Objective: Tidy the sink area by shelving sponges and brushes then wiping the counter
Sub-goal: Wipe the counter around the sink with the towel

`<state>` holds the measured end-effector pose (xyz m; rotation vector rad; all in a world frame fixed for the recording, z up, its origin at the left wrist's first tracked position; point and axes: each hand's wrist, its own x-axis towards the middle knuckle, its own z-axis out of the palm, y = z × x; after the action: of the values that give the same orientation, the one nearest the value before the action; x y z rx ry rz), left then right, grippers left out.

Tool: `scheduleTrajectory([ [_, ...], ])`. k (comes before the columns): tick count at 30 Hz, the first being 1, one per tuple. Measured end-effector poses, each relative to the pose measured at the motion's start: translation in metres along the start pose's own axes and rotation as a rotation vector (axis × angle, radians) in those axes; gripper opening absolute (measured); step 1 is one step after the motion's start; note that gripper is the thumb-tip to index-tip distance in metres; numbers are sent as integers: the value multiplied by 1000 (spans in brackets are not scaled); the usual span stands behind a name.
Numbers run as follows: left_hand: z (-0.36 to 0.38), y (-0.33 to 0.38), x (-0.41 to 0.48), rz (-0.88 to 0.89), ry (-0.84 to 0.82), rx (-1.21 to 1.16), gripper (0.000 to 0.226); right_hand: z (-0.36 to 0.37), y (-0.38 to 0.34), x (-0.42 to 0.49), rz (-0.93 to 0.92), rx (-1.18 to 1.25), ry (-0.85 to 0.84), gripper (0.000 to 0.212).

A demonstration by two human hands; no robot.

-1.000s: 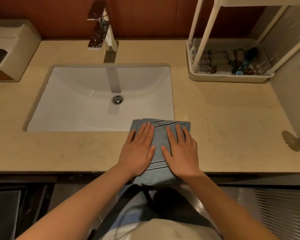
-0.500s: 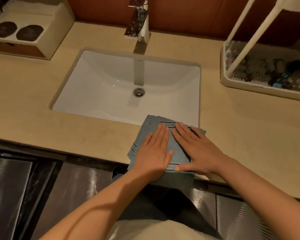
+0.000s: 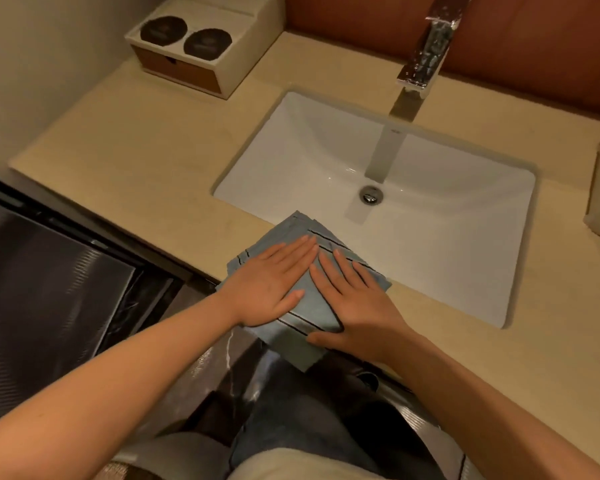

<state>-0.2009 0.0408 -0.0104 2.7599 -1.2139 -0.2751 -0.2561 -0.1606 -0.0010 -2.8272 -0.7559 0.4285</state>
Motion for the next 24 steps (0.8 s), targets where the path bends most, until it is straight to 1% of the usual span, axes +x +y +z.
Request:
scheduleTrajectory([
  [3, -4, -33, -15, 1, -18, 16, 65, -1, -17, 25, -46, 16, 13, 95],
  [7, -8, -73, -30, -9, -39, -8, 66, 0, -40, 58, -50, -52, 32, 87],
  [10, -11, -99, -41, -17, -42, -9, 67, -3, -56, 80, -66, -60, 34, 85],
  [12, -13, -114, -44, -11, -46, -13, 66, -6, -64, 92, -57, -69, 32, 80],
  [16, -16, -143, -52, -25, -43, -2, 66, -10, -74, 123, -118, 10, 41, 70],
  [19, -18, -161, -57, -47, -27, 0, 70, -13, -80, 141, -164, 23, 56, 67],
  [24, -19, -195, -68, -95, 11, 30, 63, -18, -93, 178, -208, 17, 21, 67],
])
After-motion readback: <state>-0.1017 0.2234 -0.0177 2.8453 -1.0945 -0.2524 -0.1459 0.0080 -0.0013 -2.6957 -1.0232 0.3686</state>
